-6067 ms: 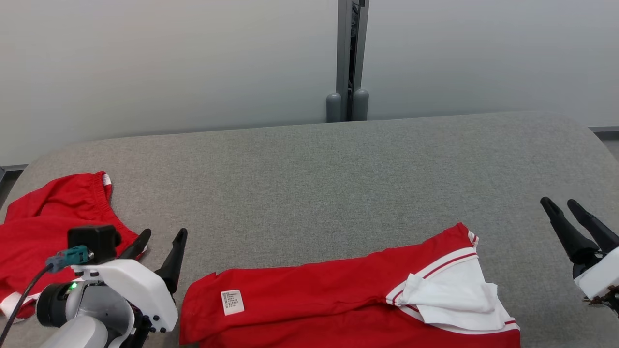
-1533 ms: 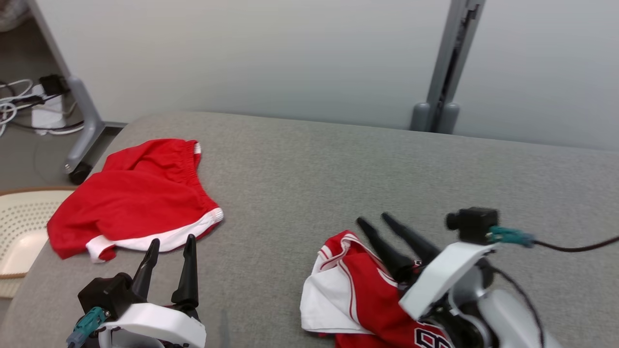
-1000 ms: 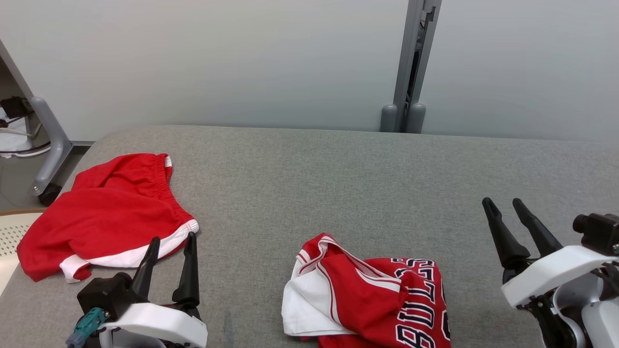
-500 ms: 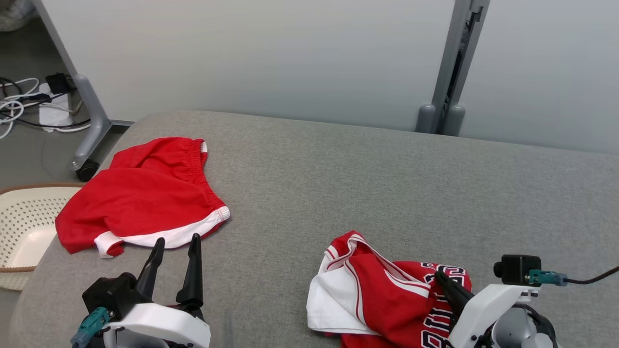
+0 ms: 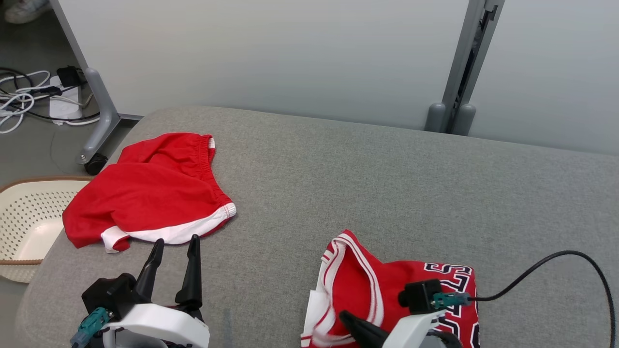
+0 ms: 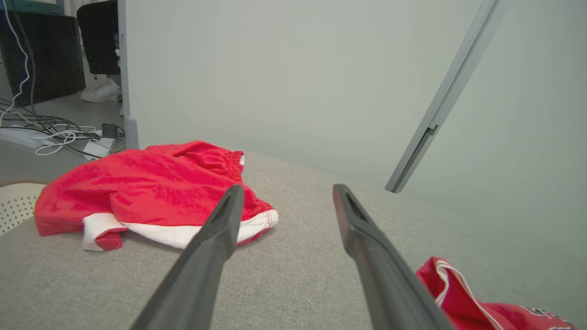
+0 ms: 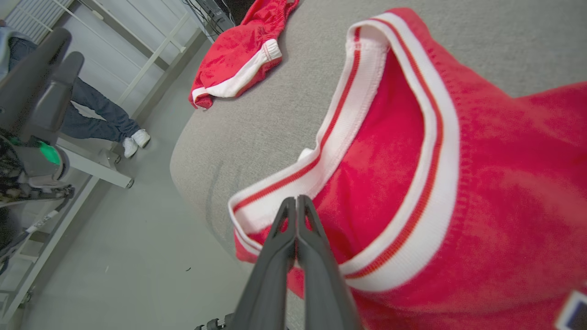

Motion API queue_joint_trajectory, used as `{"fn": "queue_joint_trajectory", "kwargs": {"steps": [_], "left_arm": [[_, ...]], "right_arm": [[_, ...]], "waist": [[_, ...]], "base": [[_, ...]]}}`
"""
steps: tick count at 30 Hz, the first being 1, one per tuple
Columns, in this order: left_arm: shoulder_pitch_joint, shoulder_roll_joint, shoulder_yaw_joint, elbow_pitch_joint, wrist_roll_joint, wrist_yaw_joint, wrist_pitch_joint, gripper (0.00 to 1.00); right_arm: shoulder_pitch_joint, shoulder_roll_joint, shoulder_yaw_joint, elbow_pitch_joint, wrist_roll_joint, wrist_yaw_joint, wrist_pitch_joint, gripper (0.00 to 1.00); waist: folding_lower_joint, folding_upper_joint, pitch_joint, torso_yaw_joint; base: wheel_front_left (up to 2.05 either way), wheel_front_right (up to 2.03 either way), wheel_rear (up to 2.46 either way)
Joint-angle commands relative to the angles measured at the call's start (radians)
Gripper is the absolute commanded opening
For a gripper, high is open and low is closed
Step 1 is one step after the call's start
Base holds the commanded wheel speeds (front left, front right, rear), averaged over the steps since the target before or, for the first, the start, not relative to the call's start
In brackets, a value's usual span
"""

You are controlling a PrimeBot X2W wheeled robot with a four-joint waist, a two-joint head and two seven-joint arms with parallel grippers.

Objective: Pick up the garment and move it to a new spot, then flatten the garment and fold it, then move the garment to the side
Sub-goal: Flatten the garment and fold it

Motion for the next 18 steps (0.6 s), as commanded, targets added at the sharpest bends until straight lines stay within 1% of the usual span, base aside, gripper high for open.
{"fn": "queue_joint_trajectory", "kwargs": {"steps": [1,4,5,7,8,13,14,15,16,17,18], "left_arm": [[-0.012,0.005,0.003,0.001,0.002,-0.001,-0.002,1.00],[-0.016,0.004,0.004,0.003,0.002,-0.002,-0.003,1.00],[-0.018,0.002,0.005,0.003,0.001,-0.001,-0.003,1.00],[-0.017,0.002,0.006,0.003,0.001,-0.001,-0.003,1.00],[-0.015,0.002,0.008,0.003,0.001,0.000,-0.003,1.00],[-0.002,0.002,0.014,-0.005,0.005,0.007,-0.004,1.00],[-0.002,0.002,0.014,-0.005,0.005,0.007,-0.004,1.00],[0.000,0.002,0.016,-0.007,0.006,0.007,-0.004,1.00],[0.004,0.003,0.019,-0.010,0.006,0.008,-0.005,1.00],[0.004,0.003,0.019,-0.010,0.006,0.008,-0.005,1.00],[0.006,0.002,0.020,-0.012,0.007,0.009,-0.005,1.00]], "right_arm": [[-0.017,-0.003,0.045,-0.015,0.032,0.000,-0.018,0.00],[-0.042,-0.002,0.128,-0.048,0.094,0.000,-0.058,0.00],[-0.062,-0.009,0.158,-0.068,0.122,0.000,-0.096,0.00],[-0.071,-0.017,0.165,-0.076,0.135,0.000,-0.117,0.00],[-0.090,-0.046,0.167,-0.094,0.147,0.000,-0.157,0.00],[-0.122,-0.135,0.115,-0.140,0.140,0.000,-0.235,0.00],[-0.122,-0.135,0.115,-0.140,0.140,0.000,-0.235,0.00],[-0.123,-0.157,0.097,-0.147,0.132,0.000,-0.245,0.00],[-0.121,-0.193,0.051,-0.166,0.115,0.000,-0.261,0.00],[-0.121,-0.193,0.051,-0.166,0.115,0.000,-0.261,0.00],[-0.118,-0.208,0.025,-0.173,0.102,0.000,-0.269,0.00]], "waist": [[0.0000,-0.0001,0.002,-0.005],[0.0000,-0.0001,0.004,-0.013],[0.0000,-0.0001,0.004,-0.019],[0.0000,-0.0001,0.004,-0.023],[0.0000,-0.0001,0.002,-0.032],[0.0000,-0.0001,-0.005,-0.060],[0.0000,-0.0001,-0.005,-0.060],[0.0000,-0.0001,-0.007,-0.066],[0.0000,-0.0001,-0.010,-0.079],[0.0000,-0.0001,-0.010,-0.079],[0.0000,-0.0001,-0.011,-0.086]], "base": [[0.00,0.00,0.00],[0.00,0.00,0.00],[0.00,0.00,0.00],[0.00,0.00,0.00],[0.00,0.00,0.00],[0.00,0.00,0.00],[0.00,0.00,0.00],[0.00,0.00,0.00],[0.00,0.00,0.00],[0.00,0.00,0.00],[0.00,0.00,0.00]]}}
